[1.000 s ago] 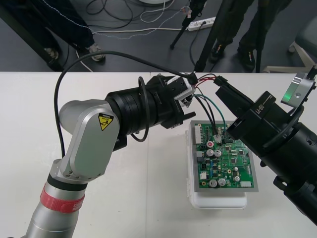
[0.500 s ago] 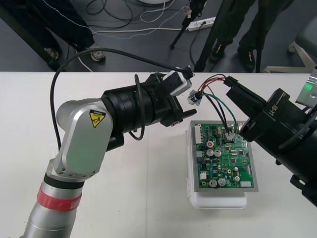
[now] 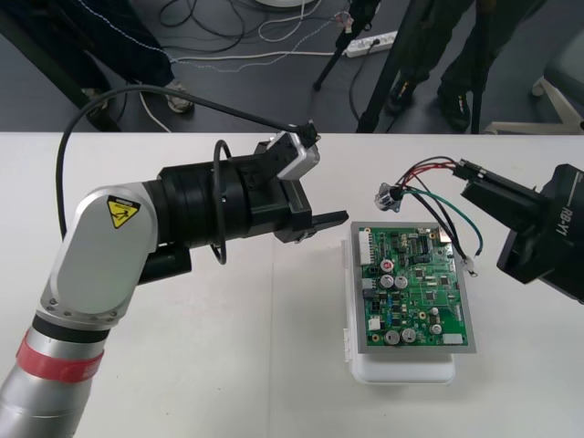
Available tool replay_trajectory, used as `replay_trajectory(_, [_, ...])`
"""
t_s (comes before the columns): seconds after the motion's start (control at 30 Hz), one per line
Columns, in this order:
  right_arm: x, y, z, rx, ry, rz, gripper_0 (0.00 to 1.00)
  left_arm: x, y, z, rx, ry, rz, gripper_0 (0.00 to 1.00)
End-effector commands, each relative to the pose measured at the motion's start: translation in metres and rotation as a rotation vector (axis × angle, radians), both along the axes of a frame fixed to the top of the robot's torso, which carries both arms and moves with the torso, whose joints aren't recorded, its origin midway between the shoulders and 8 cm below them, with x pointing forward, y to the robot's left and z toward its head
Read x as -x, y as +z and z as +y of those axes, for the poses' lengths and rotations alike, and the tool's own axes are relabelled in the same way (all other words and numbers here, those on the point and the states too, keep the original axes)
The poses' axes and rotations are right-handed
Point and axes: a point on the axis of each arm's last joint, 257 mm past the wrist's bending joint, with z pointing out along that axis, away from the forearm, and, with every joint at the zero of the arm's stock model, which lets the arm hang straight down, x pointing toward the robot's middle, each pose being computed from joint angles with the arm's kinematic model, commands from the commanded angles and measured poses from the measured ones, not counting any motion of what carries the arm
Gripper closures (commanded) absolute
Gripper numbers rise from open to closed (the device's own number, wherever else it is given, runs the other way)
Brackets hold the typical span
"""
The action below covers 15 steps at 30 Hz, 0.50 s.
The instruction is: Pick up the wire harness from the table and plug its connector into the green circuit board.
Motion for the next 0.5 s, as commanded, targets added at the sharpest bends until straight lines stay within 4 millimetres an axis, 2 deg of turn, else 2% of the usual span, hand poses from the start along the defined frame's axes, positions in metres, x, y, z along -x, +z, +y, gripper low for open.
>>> replay_trajectory(0.03, [0.01,0.006,-0.025,0.053,0.009,0.003,1.0,-0.003,0.033,0.023,0.013,-0.003,-0.11,0.0])
replay_trajectory(0.3, [0.033,0.003,-0.03,0.065,0.11,0.025,1.0,0.005,0.027,0.046,0.008,-0.032,-0.067,0.0])
replay_trajectory(0.5, [0.05,0.003,-0.021,0.081,0.195,0.031,1.0,0.021,0.031,0.062,0.029,-0.087,-0.008,0.0])
